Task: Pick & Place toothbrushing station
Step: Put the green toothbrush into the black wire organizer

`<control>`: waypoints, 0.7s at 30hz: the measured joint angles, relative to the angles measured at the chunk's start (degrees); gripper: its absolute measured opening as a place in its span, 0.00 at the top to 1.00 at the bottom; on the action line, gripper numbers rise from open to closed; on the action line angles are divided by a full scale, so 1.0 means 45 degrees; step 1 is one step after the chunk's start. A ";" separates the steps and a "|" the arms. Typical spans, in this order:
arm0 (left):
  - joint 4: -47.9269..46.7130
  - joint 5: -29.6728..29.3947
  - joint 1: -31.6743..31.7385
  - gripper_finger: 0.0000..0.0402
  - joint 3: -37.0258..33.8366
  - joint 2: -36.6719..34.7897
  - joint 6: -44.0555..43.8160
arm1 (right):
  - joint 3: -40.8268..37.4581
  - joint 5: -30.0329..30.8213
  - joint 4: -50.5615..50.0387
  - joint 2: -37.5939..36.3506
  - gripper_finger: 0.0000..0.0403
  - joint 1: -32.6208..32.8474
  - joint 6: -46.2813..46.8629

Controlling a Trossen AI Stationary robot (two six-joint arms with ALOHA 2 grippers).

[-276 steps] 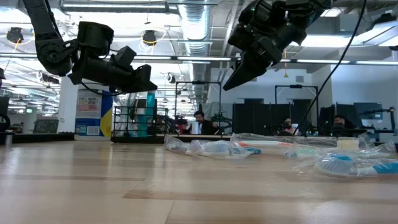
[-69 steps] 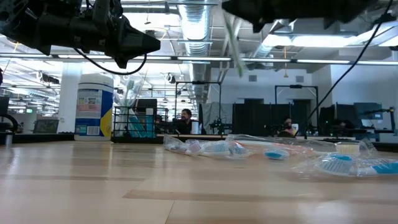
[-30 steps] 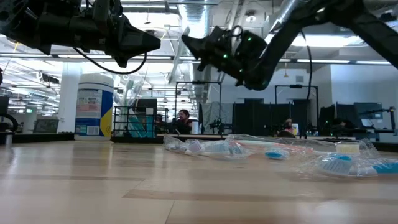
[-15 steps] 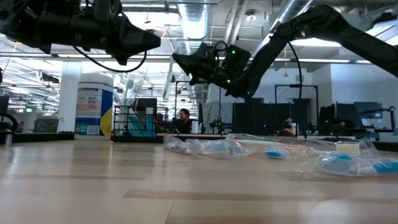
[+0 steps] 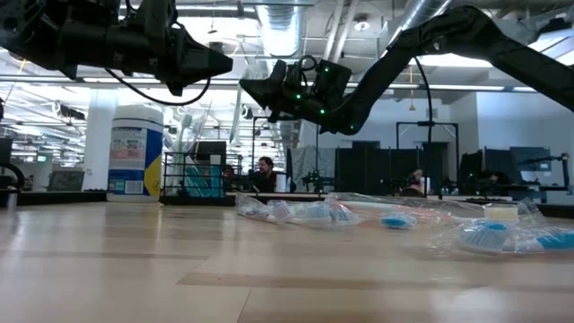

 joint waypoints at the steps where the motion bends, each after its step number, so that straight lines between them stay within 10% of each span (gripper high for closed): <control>1: 0.0010 0.0000 0.0000 0.88 0.0000 0.0000 0.0000 | 0.0000 0.0000 0.0020 0.0000 1.00 0.0009 0.0004; 21: 0.0050 0.0049 0.0000 0.88 0.0000 0.0000 0.0000 | -0.0004 0.0779 -0.0472 0.0000 0.99 -0.0015 0.0044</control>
